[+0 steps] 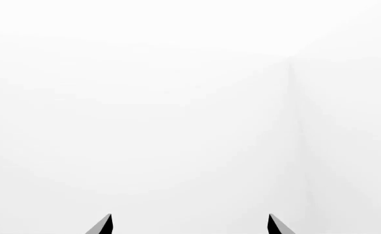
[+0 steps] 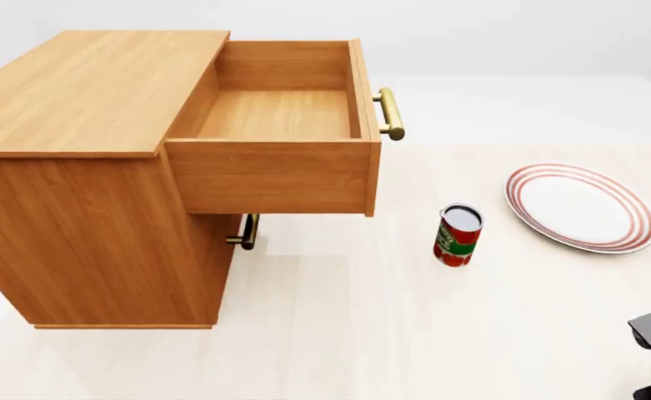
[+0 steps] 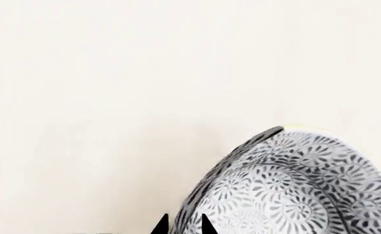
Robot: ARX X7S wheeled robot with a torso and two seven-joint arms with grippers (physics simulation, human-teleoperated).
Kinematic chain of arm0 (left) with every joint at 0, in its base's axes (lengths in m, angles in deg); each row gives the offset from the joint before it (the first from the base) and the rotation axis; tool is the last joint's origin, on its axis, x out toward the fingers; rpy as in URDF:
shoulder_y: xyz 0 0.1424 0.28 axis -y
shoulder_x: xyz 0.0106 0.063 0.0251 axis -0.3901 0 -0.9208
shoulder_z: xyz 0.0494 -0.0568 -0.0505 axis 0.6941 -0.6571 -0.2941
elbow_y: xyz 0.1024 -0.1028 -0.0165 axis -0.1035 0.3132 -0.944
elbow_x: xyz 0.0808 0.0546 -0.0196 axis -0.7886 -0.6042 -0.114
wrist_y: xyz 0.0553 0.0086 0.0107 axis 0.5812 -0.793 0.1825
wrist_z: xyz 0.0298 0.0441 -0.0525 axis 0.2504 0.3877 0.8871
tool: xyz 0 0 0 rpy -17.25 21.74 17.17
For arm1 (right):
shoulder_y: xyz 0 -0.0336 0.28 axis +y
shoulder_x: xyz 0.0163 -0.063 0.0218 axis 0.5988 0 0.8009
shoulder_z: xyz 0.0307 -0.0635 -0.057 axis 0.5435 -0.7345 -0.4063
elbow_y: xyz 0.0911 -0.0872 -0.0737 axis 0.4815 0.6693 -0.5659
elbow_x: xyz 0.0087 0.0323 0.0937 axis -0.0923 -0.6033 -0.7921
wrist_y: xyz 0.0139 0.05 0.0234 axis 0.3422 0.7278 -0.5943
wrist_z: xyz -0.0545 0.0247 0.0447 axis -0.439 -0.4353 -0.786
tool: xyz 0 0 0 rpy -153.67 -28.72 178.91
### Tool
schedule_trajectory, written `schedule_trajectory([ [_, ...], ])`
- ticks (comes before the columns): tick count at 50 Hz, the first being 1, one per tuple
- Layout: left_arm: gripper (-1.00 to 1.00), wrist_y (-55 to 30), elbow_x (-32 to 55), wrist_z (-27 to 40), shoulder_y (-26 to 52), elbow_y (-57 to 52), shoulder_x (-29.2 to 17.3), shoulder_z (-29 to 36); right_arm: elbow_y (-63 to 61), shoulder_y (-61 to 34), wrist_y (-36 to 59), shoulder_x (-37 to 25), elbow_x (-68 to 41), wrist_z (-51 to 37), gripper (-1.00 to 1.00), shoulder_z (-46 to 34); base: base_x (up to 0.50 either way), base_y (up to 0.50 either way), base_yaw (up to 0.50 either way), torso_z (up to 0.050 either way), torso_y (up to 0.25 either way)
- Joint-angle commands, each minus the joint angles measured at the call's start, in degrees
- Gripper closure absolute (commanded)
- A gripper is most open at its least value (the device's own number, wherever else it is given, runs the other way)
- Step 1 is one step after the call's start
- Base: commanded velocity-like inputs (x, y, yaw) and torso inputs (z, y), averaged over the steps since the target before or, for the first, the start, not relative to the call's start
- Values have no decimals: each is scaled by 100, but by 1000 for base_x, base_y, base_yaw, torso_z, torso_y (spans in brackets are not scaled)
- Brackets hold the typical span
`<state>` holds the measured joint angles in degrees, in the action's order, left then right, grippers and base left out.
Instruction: Put the bowl in the top drawer of the cabinet.
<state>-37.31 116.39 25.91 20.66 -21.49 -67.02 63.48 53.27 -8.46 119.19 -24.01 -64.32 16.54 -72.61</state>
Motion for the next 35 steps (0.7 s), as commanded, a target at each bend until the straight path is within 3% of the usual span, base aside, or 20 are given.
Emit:
schedule_trajectory([
  [1,-100,27,30,22,-8,-4,-23,-9,-56,702,-57,-284,-362,-168,100,-240,0,0,0,0,0],
  [11,-100,73,51,27,-47,-8,-46,-26,-975,-422,836,-720,-350,-516,100,354,0,0,0,0,0],
  [17,-100,110,65,33,-93,-16,-70,-62,-1519,-1166,1552,-1006,-13,-236,100,706,0,0,0,0,0],
  [27,-100,189,76,24,-160,-10,-97,-102,-2545,-2782,2960,-873,1849,1847,100,994,0,0,0,0,0],
  [35,-100,212,96,36,-156,-6,-125,-126,-2928,-4508,2915,-339,4164,4618,100,-122,0,0,0,0,0],
])
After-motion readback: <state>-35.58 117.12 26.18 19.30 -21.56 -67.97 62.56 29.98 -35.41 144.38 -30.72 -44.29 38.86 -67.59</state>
